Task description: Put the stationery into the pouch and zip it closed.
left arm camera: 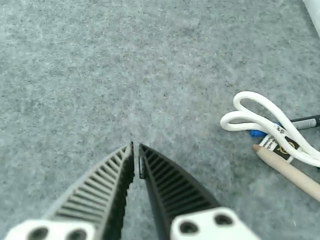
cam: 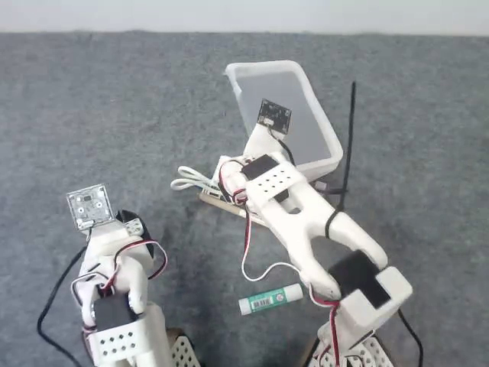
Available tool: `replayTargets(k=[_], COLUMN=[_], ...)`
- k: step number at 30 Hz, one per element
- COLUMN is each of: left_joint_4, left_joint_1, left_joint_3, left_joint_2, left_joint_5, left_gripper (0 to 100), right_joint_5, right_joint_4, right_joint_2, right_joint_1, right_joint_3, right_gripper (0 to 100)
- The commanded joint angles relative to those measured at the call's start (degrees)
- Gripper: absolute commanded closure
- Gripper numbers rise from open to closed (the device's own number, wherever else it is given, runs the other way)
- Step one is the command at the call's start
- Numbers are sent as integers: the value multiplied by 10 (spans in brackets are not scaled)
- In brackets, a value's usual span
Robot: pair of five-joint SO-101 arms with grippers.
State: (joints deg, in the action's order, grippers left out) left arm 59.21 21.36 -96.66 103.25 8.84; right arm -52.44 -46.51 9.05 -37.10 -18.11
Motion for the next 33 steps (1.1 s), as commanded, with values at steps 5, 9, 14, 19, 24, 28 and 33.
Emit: replayTargets(k=[5, 9, 14, 19, 24, 28, 33], left_joint_4=[-11, -11, -11, -11, -11, -11, -11], left_joint_1=[3, 3, 3, 3, 3, 3, 3], left_joint_3=[7, 7, 7, 7, 7, 7, 7], left_joint_2=[13, 13, 13, 13, 13, 13, 13], left_joint_5=[-4, -4, -4, -4, -4, -4, -4], left_gripper=[988, 988, 988, 988, 988, 988, 988], right_joint_5=[-8, -8, -8, -5, -4, -7, -8], right_joint_4=[-2, -4, -43, -141, -213, -216, -218], right_joint_2=[15, 58, 120, 152, 170, 182, 206], right_joint_1=[8, 27, 44, 37, 35, 42, 69], right_joint_3=[33, 48, 98, 162, 203, 204, 206], right_gripper=[832, 832, 832, 832, 832, 832, 832])
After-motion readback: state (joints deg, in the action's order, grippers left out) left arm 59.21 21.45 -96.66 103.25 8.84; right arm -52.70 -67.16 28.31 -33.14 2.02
